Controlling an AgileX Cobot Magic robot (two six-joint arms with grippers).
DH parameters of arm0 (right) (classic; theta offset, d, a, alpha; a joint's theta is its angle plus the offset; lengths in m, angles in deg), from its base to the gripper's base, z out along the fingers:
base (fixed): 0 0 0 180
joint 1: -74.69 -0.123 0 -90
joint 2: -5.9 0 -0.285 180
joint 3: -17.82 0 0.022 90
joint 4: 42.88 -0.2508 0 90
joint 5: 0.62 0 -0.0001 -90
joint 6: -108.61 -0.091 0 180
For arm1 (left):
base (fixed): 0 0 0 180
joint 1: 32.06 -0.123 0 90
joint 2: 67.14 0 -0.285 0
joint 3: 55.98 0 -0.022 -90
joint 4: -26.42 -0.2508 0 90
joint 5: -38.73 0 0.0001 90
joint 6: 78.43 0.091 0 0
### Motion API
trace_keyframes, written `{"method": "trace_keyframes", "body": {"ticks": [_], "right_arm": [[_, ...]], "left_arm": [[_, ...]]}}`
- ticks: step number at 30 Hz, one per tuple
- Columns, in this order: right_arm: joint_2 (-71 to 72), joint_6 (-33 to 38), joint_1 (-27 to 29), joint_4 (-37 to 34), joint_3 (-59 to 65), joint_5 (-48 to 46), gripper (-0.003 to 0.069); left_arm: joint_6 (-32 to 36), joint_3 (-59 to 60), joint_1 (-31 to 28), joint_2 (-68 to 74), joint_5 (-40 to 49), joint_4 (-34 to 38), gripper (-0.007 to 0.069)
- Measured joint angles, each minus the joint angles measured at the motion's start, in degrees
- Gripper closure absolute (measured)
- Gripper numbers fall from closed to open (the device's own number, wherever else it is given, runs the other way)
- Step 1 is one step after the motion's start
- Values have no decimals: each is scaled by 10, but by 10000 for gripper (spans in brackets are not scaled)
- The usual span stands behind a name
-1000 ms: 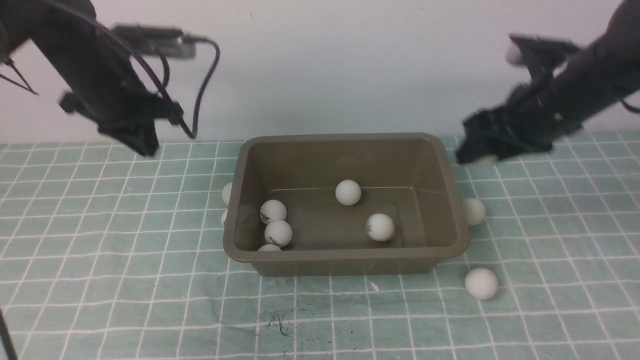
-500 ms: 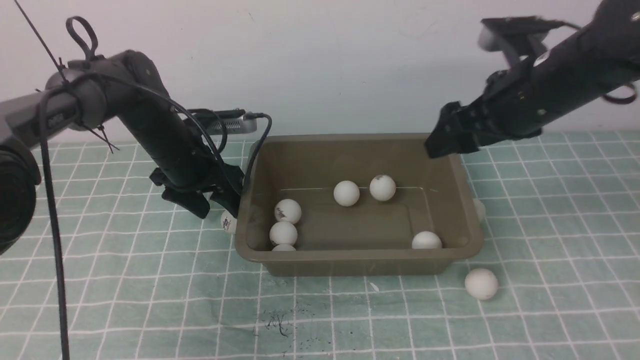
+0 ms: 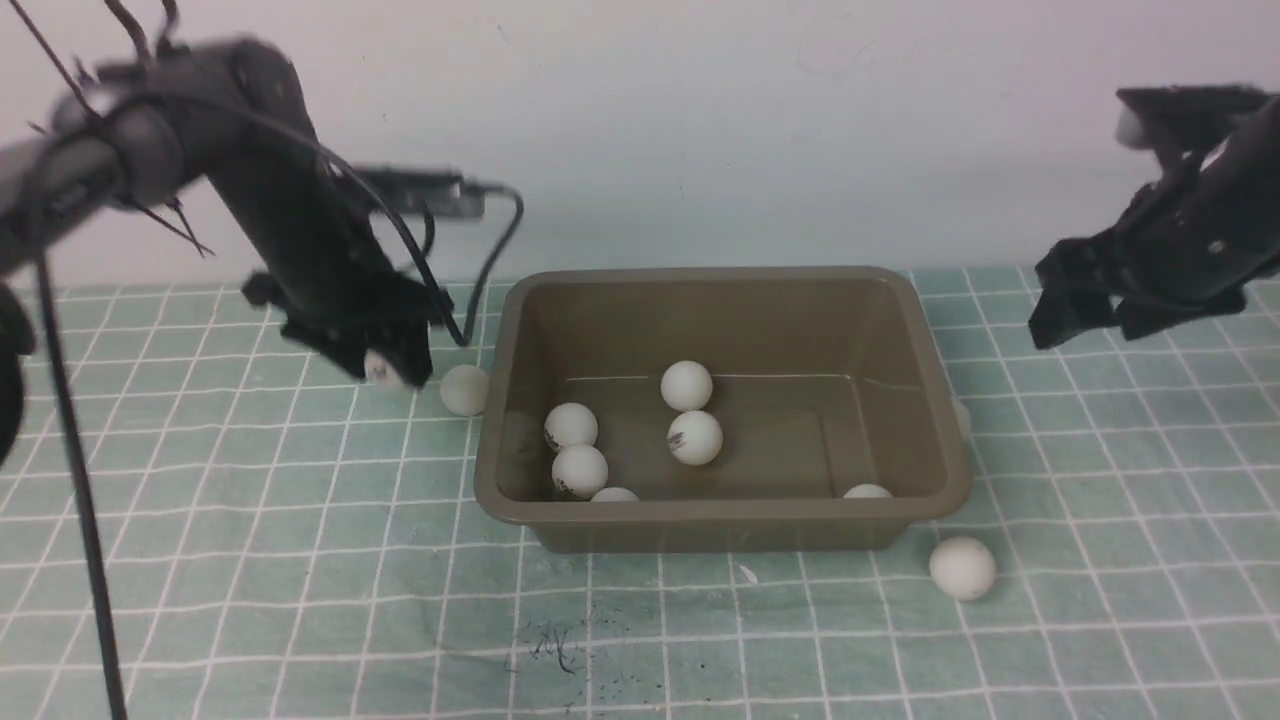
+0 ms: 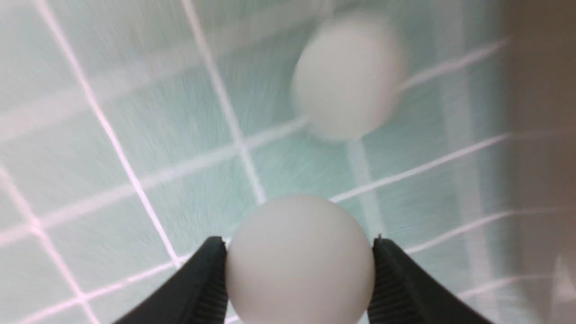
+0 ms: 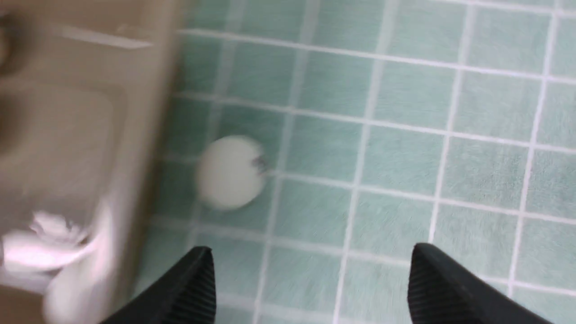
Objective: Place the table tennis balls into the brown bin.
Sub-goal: 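Drop the ball into the bin, then reach for and grasp a ping pong ball on the table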
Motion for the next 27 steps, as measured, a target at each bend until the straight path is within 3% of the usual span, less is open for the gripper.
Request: {"method": "trace_keyframes", "body": {"ticks": [2, 5, 8, 11, 13, 16, 20, 21, 22, 24, 27], "right_arm": [[-24, -5, 0, -6, 0, 13, 148], [-89, 17, 0, -72, -1, 31, 149], [-115, 59, 0, -132, -4, 42, 149], [-121, 75, 0, -166, -5, 52, 149], [-128, 85, 0, -186, -6, 63, 149], [-142, 88, 0, -188, -11, 76, 149], [-161, 88, 0, -189, -12, 84, 180], [-161, 87, 0, -189, -13, 84, 211], [-162, 87, 0, -187, -16, 77, 318], [-159, 84, 2, -171, -22, 49, 302], [-129, 62, 15, -151, -44, -17, 300]], "left_arm": [[19, -11, 11, -24, 1, 26, 271], [52, -18, 45, -33, 7, 89, 271], [57, -18, 78, -7, 11, 96, 265], [46, -18, 86, 18, 11, 94, 175], [31, -18, 88, 30, 11, 89, 62], [12, -29, 82, 29, 10, 69, 8], [-39, -58, 62, 16, 11, 27, 153], [-56, -66, 52, 9, 11, 14, 233], [-72, -74, 30, -5, 11, -11, 419], [-81, -81, -3, -20, 10, -29, 565], [-79, -80, -39, -20, 4, -32, 617]]}}
